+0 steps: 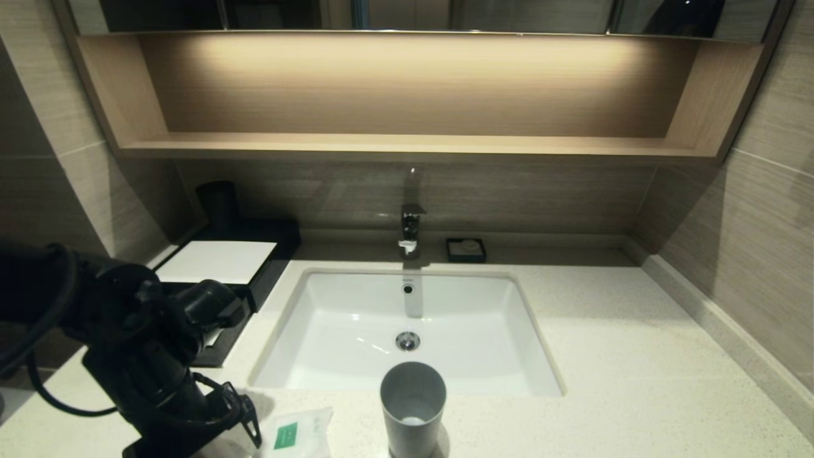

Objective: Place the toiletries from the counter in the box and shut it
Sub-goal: Pick up the bathroom toiletry

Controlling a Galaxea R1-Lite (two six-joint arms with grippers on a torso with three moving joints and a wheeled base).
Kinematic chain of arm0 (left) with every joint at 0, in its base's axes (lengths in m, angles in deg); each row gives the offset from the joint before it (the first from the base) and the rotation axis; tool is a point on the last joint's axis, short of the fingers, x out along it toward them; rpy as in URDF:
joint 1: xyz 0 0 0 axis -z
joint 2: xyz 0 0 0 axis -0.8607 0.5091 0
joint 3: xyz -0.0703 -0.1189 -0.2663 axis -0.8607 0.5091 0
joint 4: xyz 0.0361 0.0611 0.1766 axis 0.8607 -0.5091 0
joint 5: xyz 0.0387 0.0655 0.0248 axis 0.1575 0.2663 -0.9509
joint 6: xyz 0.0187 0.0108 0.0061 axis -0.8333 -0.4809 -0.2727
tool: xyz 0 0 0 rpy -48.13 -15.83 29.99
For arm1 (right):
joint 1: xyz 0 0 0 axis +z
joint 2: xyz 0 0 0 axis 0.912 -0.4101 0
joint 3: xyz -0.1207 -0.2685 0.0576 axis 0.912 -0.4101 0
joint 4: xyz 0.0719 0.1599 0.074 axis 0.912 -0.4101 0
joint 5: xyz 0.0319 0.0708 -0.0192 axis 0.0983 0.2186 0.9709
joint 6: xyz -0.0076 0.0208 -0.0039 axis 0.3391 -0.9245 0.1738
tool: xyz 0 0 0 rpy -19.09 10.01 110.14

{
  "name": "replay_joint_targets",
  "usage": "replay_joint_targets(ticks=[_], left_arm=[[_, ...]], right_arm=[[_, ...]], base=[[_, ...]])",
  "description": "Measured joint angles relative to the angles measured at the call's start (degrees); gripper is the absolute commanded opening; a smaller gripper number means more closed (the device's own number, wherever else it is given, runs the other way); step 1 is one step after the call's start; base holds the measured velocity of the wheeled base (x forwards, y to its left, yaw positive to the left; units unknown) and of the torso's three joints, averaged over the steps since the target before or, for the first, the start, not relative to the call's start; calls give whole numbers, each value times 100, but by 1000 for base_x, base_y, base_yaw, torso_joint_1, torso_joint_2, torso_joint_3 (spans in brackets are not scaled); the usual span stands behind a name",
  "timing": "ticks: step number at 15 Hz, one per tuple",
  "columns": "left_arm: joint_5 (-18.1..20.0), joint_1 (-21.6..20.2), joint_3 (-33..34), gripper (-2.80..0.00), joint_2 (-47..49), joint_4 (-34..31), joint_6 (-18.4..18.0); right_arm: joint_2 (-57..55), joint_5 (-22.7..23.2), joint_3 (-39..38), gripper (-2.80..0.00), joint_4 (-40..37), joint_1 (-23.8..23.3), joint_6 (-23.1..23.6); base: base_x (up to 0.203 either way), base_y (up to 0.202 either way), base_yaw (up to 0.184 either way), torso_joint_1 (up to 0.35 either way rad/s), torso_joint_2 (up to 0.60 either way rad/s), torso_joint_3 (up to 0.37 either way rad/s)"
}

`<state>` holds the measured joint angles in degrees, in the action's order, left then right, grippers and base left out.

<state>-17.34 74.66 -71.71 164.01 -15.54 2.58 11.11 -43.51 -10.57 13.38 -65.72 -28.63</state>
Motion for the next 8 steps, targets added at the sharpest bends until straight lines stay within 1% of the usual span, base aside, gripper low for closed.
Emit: replay_joint_targets(ticks=[8], left_arm=[[-42, -51, 13, 0, 110, 77, 57]], right_arm=[[0, 0, 0, -280, 0, 0, 0]], base=[[0, 0, 0, 0, 0, 0]])
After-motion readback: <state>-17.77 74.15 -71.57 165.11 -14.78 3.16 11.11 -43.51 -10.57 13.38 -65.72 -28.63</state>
